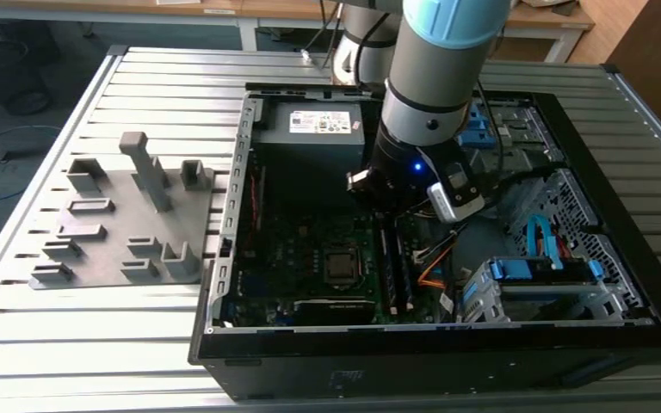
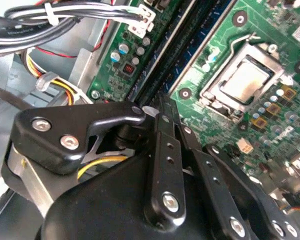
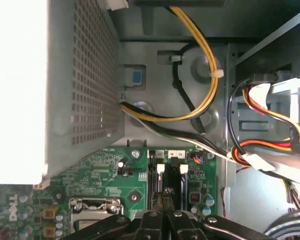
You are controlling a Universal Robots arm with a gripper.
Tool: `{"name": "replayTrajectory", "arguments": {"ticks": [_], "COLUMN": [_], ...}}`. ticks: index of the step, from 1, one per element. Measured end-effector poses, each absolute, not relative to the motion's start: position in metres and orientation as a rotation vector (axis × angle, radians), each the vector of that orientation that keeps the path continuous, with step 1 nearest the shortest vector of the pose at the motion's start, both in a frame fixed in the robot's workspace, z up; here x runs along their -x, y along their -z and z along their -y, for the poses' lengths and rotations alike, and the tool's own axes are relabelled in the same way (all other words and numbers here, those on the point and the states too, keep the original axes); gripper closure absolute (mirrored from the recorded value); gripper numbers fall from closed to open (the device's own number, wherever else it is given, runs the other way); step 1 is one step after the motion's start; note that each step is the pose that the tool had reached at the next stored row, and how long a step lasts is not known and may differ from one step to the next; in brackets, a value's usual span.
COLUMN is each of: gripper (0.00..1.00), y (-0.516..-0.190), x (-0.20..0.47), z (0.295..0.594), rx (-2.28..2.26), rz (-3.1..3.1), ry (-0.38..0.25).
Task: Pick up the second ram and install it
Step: 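Press down the second ram until it locks into place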
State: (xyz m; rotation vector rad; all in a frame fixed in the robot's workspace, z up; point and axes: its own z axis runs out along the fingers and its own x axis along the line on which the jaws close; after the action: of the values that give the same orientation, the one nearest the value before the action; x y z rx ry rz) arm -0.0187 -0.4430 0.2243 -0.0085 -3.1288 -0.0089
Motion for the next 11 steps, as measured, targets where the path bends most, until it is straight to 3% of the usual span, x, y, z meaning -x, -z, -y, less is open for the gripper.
{"name": "replayTrajectory", "arguments": {"ticks": [11], "gripper": [0.9], "y": [-0.224], "x": [0.019], "z": [0.472], "rx": [0.009], "rz": [3.129], "ry": [-0.048]}}
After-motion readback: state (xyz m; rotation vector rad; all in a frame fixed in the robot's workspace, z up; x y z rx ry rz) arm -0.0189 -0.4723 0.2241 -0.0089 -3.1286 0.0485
